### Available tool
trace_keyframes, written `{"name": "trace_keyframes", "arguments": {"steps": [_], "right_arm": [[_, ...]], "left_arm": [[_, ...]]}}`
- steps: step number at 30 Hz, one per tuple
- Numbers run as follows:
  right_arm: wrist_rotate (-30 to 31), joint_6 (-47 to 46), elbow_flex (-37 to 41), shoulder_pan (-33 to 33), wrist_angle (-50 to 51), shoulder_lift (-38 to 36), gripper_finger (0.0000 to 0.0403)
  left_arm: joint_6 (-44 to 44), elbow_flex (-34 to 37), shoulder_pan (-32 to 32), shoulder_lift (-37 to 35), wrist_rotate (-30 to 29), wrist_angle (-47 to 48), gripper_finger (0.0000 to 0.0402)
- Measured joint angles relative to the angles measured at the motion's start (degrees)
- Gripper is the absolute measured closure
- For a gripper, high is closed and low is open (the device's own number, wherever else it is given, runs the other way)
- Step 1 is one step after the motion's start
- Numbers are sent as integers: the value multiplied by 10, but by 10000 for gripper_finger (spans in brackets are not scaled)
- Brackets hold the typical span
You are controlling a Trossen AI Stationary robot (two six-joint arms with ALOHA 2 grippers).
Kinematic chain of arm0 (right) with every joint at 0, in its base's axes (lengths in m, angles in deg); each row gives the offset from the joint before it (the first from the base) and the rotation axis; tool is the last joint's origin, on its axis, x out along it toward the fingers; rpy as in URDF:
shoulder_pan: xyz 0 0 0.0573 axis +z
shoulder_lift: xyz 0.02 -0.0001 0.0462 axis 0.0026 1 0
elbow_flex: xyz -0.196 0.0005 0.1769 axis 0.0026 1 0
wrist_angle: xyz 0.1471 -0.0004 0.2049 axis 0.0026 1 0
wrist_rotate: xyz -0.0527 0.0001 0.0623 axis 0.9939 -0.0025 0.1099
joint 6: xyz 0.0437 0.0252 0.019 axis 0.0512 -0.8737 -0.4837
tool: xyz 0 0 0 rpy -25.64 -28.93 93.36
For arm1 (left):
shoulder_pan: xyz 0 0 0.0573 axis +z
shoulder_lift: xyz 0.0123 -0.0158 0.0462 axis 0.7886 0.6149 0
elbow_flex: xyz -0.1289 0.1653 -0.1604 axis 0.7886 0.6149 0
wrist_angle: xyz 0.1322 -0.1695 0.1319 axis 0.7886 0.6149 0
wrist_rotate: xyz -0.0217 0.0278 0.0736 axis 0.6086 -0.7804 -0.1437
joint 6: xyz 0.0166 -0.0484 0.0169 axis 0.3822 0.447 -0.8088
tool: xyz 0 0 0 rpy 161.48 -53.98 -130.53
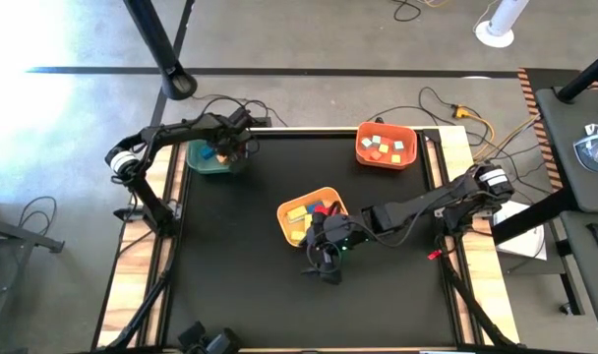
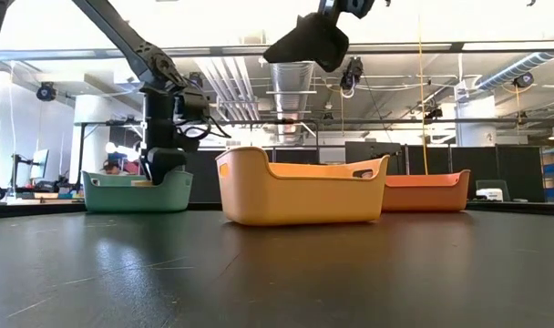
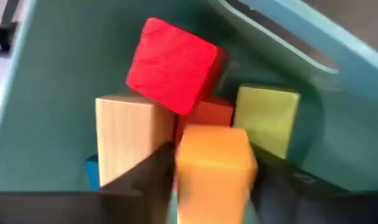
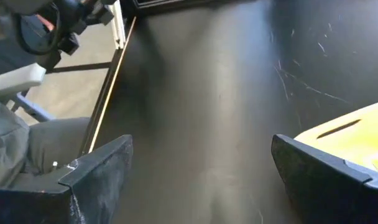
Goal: Sort blocks by size
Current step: Put the yellow thick block into the blue bin, then adjust the yellow bin
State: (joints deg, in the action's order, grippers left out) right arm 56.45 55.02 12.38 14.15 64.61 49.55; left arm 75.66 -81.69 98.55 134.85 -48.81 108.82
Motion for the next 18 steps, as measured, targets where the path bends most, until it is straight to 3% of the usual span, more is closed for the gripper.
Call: {"name": "trace_keyframes", "arguments": {"steps": [4, 8, 14, 18], "right_arm": [[0, 0, 0, 0, 21, -2, 30], [4, -17, 0, 0, 32, -1, 30], [33, -15, 2, 0, 34, -1, 30], [58, -3, 4, -2, 33, -1, 30]], "left_arm": [[0, 0, 0, -1, -5, 2, 164], [0, -9, 0, -8, 1, 36, 108], [0, -41, -6, -73, 2, 98, 85], [3, -39, -14, -151, 49, 85, 84]]}}
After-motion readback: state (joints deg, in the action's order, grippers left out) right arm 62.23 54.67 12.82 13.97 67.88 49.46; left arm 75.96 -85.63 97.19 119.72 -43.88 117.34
